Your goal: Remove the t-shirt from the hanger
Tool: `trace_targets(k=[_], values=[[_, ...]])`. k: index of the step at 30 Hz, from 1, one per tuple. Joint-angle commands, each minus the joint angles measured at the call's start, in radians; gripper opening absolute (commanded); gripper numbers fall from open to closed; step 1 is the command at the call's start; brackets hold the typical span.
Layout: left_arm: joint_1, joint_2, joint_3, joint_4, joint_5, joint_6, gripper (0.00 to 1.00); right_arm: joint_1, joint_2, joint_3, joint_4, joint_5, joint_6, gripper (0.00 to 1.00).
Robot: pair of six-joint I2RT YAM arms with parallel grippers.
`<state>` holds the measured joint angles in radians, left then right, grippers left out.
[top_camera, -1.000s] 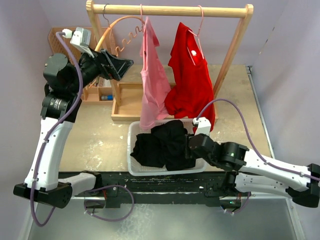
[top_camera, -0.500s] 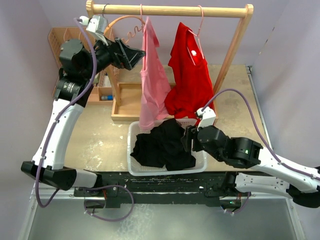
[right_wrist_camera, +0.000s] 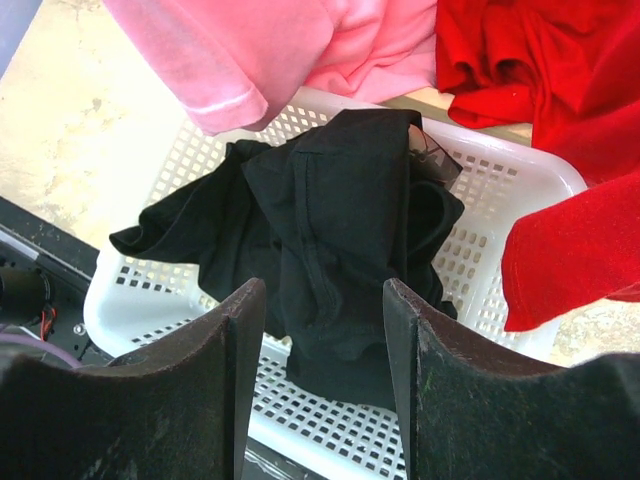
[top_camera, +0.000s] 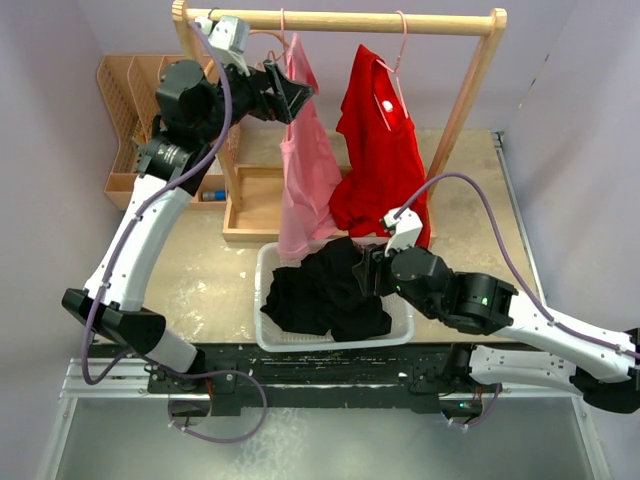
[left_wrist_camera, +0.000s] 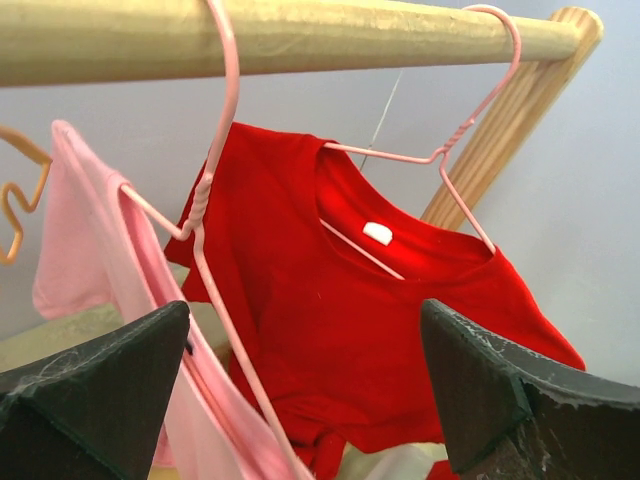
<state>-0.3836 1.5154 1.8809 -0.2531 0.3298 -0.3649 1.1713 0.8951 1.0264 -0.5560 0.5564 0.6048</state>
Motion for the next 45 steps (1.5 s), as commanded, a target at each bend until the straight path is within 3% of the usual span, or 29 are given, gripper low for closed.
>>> trace_targets(k=[1, 10, 15, 25, 29, 36, 45], values=[[-0.027, 0.043, 0.066, 0.015, -0.135, 0.074, 0.98, 0.005, -0.030, -0.009, 0.078, -0.001, -0.016, 0.53], [-0.038, 0.094, 0.073, 0.037, -0.251, 0.103, 0.96, 0.005, -0.079, -0.044, 0.090, 0.004, -0.015, 0.52], [-0.039, 0.121, 0.079, 0.057, -0.262, 0.104, 0.87, 0.005, -0.067, -0.044, 0.099, 0.002, -0.020, 0.52], [-0.039, 0.143, 0.067, 0.075, -0.266, 0.106, 0.53, 0.005, -0.056, -0.043, 0.110, 0.001, -0.024, 0.52], [-0.039, 0.143, 0.067, 0.086, -0.265, 0.110, 0.31, 0.006, -0.048, -0.047, 0.110, 0.000, -0.024, 0.52], [-0.038, 0.151, 0.086, 0.103, -0.270, 0.121, 0.01, 0.005, -0.040, -0.055, 0.117, -0.005, -0.022, 0.52], [-0.039, 0.143, 0.138, 0.142, -0.264, 0.148, 0.00, 0.005, -0.038, -0.062, 0.123, -0.006, -0.024, 0.52]])
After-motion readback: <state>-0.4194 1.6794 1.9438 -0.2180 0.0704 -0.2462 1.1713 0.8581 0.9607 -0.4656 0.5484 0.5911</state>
